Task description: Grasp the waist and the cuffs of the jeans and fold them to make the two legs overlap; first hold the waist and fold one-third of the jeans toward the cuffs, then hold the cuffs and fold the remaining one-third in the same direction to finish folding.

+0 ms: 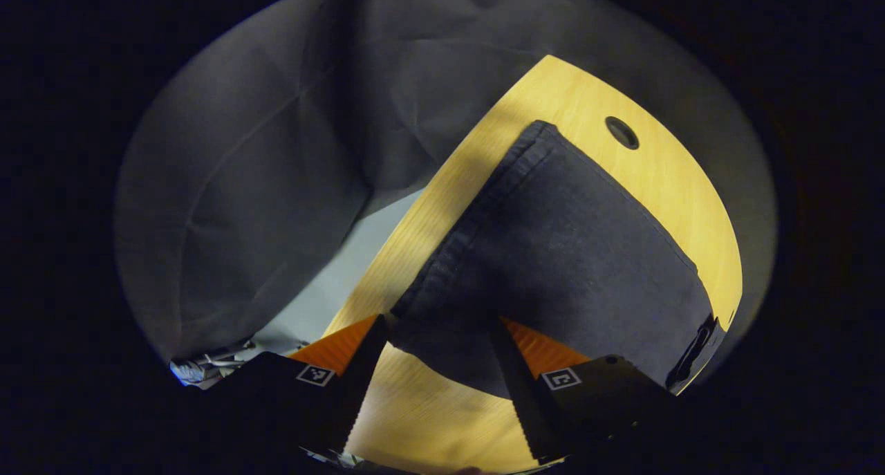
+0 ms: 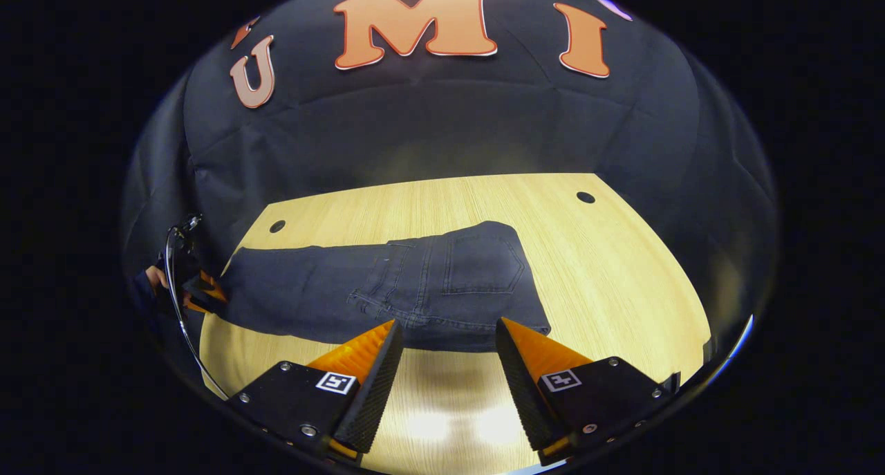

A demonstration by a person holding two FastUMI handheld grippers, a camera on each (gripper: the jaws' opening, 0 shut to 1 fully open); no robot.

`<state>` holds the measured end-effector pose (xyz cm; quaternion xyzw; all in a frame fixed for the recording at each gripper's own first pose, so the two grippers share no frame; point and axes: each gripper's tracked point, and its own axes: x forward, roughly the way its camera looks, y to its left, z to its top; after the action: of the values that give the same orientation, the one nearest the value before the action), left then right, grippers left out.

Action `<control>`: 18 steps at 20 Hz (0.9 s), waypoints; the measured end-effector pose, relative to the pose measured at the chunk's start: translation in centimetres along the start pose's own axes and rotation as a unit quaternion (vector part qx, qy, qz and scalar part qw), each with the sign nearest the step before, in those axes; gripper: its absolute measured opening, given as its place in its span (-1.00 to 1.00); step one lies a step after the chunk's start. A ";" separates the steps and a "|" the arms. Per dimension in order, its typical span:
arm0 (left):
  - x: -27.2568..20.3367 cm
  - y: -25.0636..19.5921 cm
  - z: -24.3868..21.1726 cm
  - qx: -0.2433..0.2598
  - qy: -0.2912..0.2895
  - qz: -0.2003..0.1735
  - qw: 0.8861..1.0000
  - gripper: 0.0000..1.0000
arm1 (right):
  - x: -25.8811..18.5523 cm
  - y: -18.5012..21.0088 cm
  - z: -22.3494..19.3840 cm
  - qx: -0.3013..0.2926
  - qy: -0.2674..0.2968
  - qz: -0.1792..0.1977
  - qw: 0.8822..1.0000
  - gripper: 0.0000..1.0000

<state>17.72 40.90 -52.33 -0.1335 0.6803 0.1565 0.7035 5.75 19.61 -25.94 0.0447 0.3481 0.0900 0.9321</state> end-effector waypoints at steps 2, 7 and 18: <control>0.1 -1.3 0.0 0.043 -0.021 -0.013 0.999 0.67 | 0.0 0.2 0.0 0.005 0.002 0.003 1.000 0.64; 1.2 -4.0 1.5 0.059 -0.086 -0.088 0.991 -0.63 | 0.0 0.3 0.3 -0.003 0.003 0.008 1.000 0.64; -7.8 -0.1 5.0 0.031 -0.218 -0.159 0.962 -0.84 | 0.5 -0.5 1.2 -0.016 -0.005 0.024 1.000 0.64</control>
<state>22.18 42.51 -44.38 -0.1808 0.4849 0.0463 0.8544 7.02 19.23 -25.42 0.0385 0.3411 0.1180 0.9318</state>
